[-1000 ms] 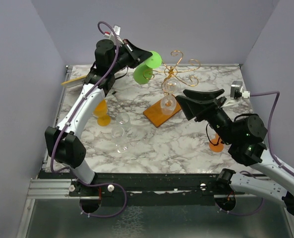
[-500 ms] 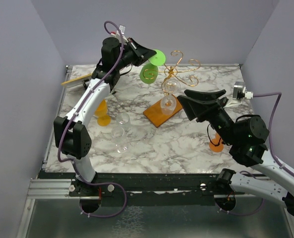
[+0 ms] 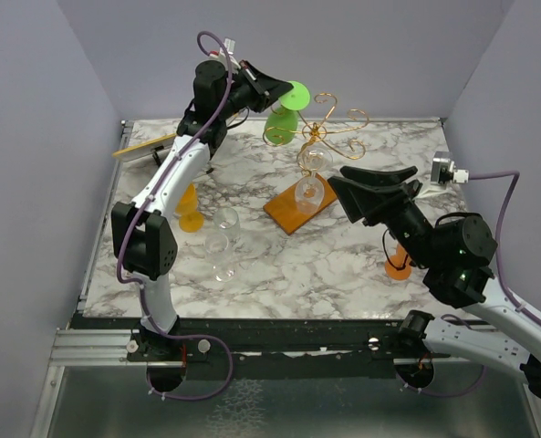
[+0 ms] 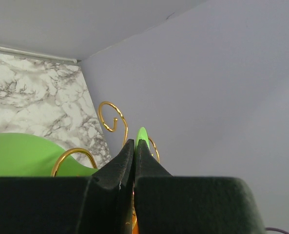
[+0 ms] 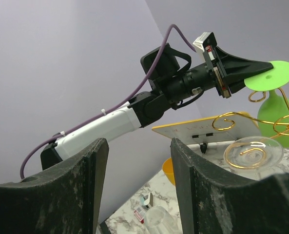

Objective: Place the wine glass upside down on the wine glass rack

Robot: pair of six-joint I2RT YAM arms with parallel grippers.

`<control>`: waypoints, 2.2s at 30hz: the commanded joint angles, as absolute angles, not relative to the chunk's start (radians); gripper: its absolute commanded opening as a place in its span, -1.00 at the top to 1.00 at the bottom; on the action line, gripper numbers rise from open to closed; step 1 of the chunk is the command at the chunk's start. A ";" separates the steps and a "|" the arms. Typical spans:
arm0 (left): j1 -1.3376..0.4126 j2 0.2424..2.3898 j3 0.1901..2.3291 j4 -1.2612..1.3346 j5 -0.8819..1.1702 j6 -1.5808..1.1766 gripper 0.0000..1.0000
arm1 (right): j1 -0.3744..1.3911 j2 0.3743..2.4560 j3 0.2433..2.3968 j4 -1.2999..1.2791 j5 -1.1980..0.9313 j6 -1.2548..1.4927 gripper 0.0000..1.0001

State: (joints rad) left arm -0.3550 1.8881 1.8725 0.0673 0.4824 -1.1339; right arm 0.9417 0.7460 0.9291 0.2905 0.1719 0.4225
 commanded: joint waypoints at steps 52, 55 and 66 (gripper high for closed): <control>-0.260 1.715 1.693 -0.022 0.494 -0.961 -0.07 | 0.948 0.821 1.090 -0.182 0.739 0.500 -0.12; -0.253 1.697 1.692 -0.054 0.482 -0.938 -0.25 | 0.948 0.819 1.117 -0.242 0.885 0.404 -0.17; -0.208 1.581 1.632 -0.197 0.382 -0.800 -0.64 | 0.948 0.876 1.191 -0.503 1.127 0.325 -0.39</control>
